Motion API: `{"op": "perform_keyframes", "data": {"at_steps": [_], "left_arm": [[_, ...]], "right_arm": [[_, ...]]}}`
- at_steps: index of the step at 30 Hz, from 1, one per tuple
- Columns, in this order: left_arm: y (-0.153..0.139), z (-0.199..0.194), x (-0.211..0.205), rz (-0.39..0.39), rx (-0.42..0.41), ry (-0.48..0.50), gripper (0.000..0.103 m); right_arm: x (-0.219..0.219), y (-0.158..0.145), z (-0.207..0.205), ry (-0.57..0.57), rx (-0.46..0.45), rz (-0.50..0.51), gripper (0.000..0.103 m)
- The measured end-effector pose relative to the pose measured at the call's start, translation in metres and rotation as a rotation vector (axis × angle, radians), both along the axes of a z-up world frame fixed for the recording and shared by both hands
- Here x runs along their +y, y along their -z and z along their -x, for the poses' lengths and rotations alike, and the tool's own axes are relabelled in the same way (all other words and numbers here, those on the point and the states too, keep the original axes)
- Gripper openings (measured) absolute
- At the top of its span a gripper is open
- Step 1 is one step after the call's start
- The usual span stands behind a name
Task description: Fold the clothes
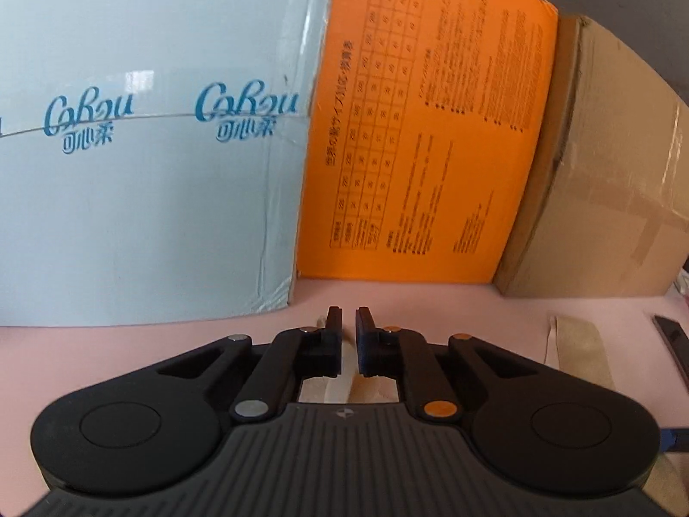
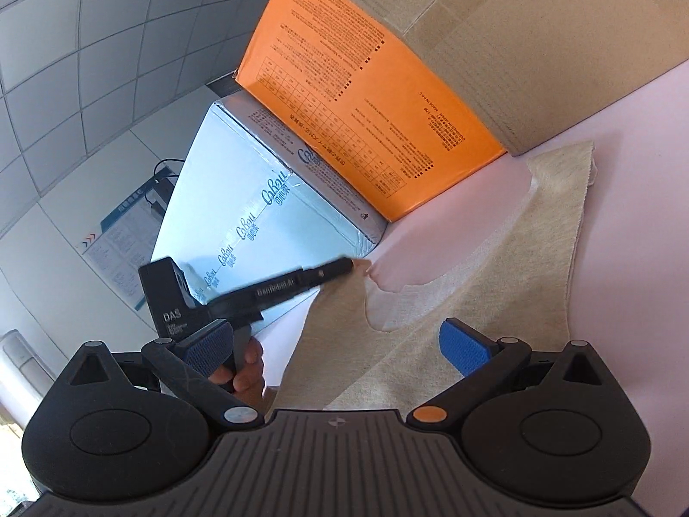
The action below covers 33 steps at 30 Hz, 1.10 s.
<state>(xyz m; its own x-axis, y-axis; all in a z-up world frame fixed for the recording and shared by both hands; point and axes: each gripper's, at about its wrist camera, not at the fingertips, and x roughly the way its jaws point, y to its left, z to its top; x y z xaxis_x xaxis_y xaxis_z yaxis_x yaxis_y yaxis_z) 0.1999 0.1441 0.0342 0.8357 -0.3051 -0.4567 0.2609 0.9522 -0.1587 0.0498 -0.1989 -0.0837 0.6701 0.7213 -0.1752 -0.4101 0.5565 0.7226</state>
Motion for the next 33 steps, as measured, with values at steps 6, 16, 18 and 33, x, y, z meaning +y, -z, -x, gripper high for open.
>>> {"op": "perform_keyframes", "data": {"at_steps": [6, 16, 18, 33], "left_arm": [[0.000, -0.005, 0.017, 0.000, 0.051, -0.122, 0.059], [0.004, 0.013, 0.032, 0.143, 0.087, -0.037, 0.081], [0.007, 0.012, 0.023, 0.144, 0.095, 0.008, 0.082], [0.020, 0.016, 0.026, 0.062, 0.120, -0.097, 0.086]], "right_arm": [[0.001, 0.000, -0.001, -0.001, 0.001, 0.005, 0.103], [0.003, -0.001, -0.001, -0.003, 0.003, 0.024, 0.103], [0.003, -0.001, -0.001, -0.003, 0.004, 0.025, 0.103], [0.004, 0.000, -0.002, -0.001, 0.005, 0.035, 0.103]]}}
